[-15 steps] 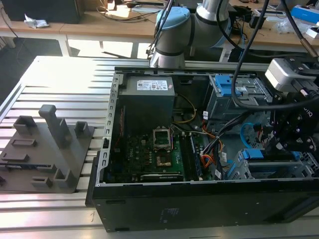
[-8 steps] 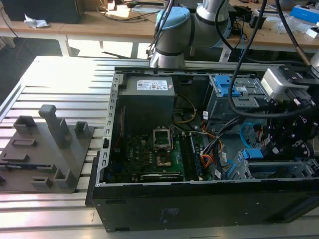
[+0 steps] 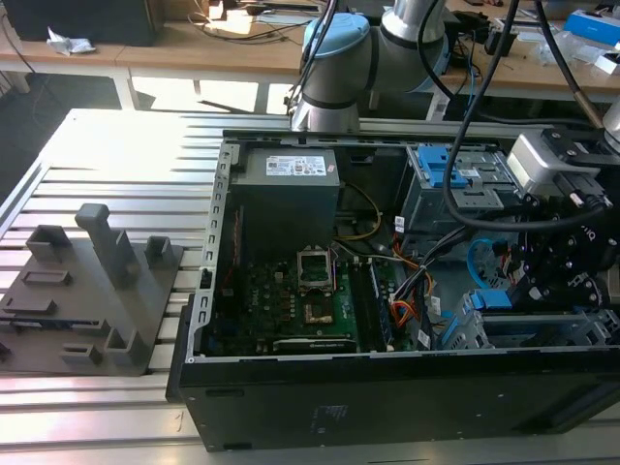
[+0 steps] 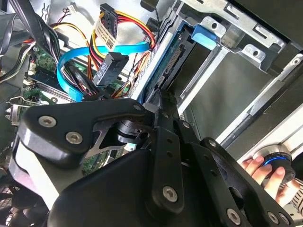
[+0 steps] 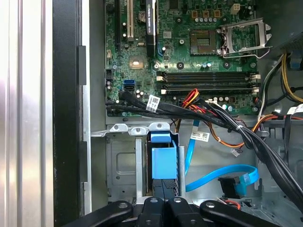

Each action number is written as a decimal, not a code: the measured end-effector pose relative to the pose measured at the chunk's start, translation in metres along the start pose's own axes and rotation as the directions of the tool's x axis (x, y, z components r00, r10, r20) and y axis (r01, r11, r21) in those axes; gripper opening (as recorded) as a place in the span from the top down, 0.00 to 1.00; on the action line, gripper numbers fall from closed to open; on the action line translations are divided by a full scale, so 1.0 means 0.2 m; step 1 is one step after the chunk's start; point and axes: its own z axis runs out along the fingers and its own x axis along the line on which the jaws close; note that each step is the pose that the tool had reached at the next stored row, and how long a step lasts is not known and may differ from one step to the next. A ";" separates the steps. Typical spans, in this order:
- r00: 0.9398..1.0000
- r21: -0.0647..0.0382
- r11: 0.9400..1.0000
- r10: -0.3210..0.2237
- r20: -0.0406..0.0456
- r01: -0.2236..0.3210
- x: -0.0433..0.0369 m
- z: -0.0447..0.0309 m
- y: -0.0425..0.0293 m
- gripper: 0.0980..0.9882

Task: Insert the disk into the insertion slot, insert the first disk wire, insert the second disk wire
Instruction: 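Insert the disk into the insertion slot, then insert the first disk wire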

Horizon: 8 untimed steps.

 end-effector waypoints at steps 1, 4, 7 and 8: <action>1.000 0.000 1.000 0.000 0.000 0.000 0.000 0.000 0.000 0.99; 1.000 0.000 1.000 0.000 0.000 0.000 0.000 0.000 0.000 0.99; 1.000 0.000 1.000 0.000 0.000 0.000 0.000 -0.001 0.000 0.99; 1.000 0.000 1.000 0.000 0.000 0.000 0.000 -0.007 0.000 0.99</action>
